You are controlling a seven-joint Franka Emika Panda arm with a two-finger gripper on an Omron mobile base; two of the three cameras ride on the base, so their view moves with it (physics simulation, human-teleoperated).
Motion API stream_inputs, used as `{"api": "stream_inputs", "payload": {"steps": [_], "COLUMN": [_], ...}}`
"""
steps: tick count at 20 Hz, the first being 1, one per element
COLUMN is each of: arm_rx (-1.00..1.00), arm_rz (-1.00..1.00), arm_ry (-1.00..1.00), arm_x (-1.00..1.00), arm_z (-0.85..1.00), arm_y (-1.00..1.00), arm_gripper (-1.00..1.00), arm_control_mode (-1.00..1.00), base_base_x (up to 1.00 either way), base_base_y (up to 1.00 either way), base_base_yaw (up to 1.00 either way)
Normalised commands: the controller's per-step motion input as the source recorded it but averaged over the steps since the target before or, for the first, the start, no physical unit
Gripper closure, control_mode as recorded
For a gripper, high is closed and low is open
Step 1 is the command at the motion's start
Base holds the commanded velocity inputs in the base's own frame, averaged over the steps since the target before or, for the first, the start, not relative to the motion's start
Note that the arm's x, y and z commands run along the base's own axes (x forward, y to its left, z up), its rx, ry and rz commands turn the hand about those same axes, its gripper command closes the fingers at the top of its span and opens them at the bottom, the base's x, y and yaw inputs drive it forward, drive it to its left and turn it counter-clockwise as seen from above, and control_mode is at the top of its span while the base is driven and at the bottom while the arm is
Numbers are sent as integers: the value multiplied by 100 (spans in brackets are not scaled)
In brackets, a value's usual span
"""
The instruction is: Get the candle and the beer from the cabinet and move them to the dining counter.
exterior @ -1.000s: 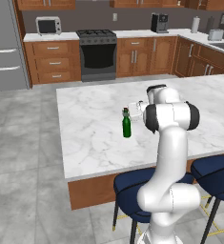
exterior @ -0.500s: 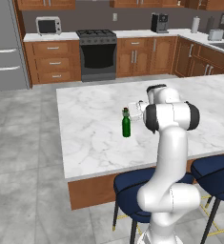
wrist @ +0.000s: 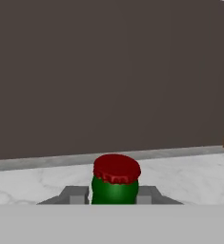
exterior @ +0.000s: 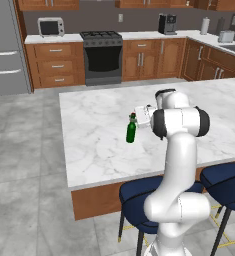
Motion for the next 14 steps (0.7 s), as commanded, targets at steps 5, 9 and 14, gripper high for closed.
{"api": "stream_inputs", "payload": {"steps": [5, 9, 14], "arm_rx": [0, 0, 0], "arm_rz": [0, 0, 0], "arm_ry": [0, 0, 0], "arm_x": [0, 0, 0], "arm_z": [0, 0, -4], "arm_y": [0, 0, 1], "arm_gripper": [100, 100, 100], "arm_control_mode": [-100, -100, -100], "base_base_x": [0, 0, 0], "base_base_y": [0, 0, 0], "base_base_yaw": [0, 0, 0]}}
